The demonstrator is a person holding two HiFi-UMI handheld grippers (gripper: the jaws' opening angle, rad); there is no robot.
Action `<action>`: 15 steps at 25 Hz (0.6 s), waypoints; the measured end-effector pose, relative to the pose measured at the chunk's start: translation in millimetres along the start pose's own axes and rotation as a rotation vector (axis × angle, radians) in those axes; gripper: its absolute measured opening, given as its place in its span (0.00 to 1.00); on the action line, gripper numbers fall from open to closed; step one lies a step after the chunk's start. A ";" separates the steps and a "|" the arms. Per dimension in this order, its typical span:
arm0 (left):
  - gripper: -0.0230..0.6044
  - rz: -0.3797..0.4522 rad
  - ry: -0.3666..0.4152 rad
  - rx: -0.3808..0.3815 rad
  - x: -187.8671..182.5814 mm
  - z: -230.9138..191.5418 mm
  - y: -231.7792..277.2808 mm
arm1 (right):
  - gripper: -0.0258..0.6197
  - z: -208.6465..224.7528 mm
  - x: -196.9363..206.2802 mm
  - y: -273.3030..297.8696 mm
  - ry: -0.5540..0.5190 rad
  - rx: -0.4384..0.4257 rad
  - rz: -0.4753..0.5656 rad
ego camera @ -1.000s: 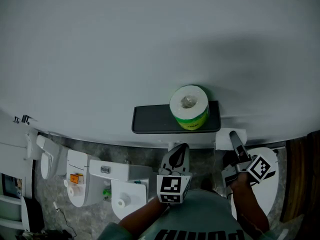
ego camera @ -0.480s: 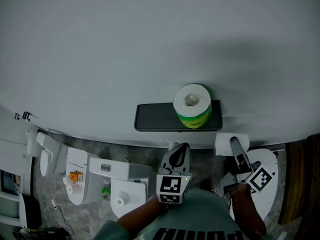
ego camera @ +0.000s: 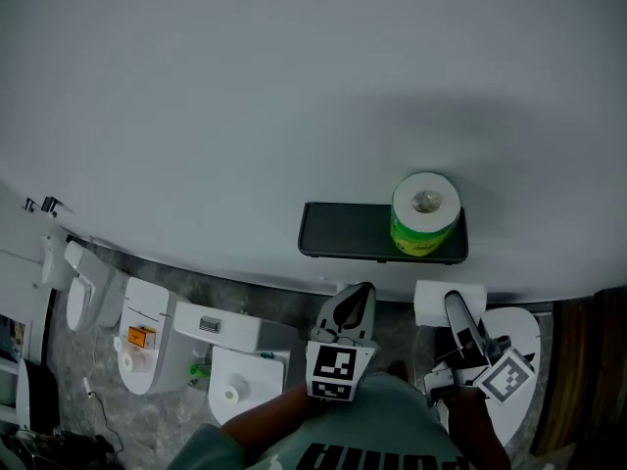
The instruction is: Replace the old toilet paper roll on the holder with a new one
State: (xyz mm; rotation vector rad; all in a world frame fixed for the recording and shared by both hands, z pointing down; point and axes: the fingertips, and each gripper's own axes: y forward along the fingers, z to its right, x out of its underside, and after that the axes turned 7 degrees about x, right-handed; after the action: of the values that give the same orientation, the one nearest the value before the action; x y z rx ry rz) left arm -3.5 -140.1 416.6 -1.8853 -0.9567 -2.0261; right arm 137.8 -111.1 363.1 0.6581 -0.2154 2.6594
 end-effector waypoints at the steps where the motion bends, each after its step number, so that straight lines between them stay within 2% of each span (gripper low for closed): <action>1: 0.05 0.003 -0.001 -0.003 0.3 -6.8 -4.1 | 0.40 -9.4 6.0 4.8 -0.014 -0.016 -0.006; 6: 0.05 0.039 -0.022 -0.034 -5.6 -35.2 -22.9 | 0.40 -45.8 30.3 27.6 -0.046 -0.078 -0.056; 15: 0.05 0.084 -0.081 -0.106 -7.4 -81.3 -52.3 | 0.40 -104.6 47.4 76.9 -0.189 -0.168 -0.124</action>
State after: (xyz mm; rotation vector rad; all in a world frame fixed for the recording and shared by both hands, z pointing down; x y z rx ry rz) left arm -97.7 -149.5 395.7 -2.0399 -0.7886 -2.0027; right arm 24.5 -140.5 289.7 0.8385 -0.4304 2.4296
